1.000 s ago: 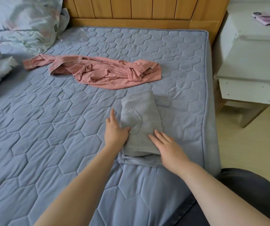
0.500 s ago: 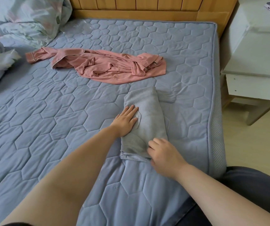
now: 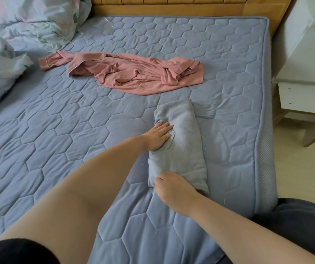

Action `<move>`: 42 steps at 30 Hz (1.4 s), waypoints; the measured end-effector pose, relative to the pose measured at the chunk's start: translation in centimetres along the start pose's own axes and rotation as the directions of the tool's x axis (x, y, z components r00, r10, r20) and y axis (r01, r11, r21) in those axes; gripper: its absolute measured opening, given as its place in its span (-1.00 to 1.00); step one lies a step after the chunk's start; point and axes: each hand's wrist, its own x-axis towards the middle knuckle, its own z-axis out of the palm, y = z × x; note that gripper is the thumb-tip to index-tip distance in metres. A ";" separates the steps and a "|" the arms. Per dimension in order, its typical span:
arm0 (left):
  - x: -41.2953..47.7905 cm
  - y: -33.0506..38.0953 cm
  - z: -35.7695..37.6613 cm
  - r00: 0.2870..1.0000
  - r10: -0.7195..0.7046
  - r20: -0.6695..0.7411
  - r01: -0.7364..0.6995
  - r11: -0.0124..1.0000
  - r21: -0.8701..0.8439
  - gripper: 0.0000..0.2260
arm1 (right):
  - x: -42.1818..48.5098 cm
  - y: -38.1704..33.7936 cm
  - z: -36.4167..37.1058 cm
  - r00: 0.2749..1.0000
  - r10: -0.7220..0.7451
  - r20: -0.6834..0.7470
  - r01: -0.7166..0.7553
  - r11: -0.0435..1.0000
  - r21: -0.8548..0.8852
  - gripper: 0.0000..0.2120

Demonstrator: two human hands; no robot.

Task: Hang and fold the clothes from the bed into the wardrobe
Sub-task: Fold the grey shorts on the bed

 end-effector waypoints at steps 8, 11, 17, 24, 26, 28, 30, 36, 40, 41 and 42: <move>-0.1 -0.1 1.0 0.997 0.006 -0.078 -0.006 1.000 0.000 -0.55 | -0.3 0.3 0.6 0.963 0.246 -0.112 -0.224 0.959 0.173 -0.74; 0.2 0.2 0.2 1.000 0.000 -0.014 0.000 0.999 0.035 -0.55 | 1.1 0.1 0.6 0.976 0.218 -0.021 -0.218 0.976 -0.002 -0.67; 0.8 0.8 -1.9 0.993 0.015 0.116 -0.032 0.989 0.147 -0.55 | 3.5 0.4 -0.8 0.992 0.070 0.100 -0.053 0.985 -0.167 -0.87; 1.1 0.4 -2.0 0.991 0.047 0.125 -0.063 0.989 0.131 -0.57 | 2.0 0.8 -0.2 0.987 -0.146 0.068 0.146 0.989 -0.006 -0.76; 1.1 0.1 -1.6 0.994 0.058 0.093 -0.068 0.992 0.107 -0.56 | 1.4 1.1 0.4 0.989 -0.146 0.014 0.146 0.989 0.032 -0.81; 0.9 -0.2 -0.8 0.997 0.070 0.039 -0.074 0.994 0.084 -0.56 | 1.1 1.5 0.7 0.997 -0.034 -0.073 0.045 0.986 0.159 -0.87; 0.7 -0.6 0.0 0.997 0.077 -0.012 -0.076 0.994 0.072 -0.55 | 0.3 1.9 0.8 0.980 0.153 -0.125 -0.109 0.947 0.301 -0.76; 0.4 -1.3 1.4 0.978 0.122 -0.172 -0.105 0.989 0.103 -0.56 | -1.8 3.0 1.2 0.949 0.309 -0.056 -0.261 0.874 0.410 -0.66; 1.1 -0.4 0.5 0.913 0.174 -0.370 -0.047 0.944 0.327 -0.63 | -1.9 4.4 1.3 0.860 0.509 -0.036 -0.442 0.778 0.447 -0.72; 1.6 0.3 -0.2 0.885 0.191 -0.424 -0.020 0.926 0.376 -0.64 | -2.0 4.9 1.3 0.840 0.540 -0.039 -0.454 0.741 0.494 -0.77; 2.1 1.0 -0.7 0.855 0.208 -0.475 -0.003 0.918 0.396 -0.65 | -2.1 5.4 1.2 0.813 0.579 -0.066 -0.460 0.707 0.537 -0.81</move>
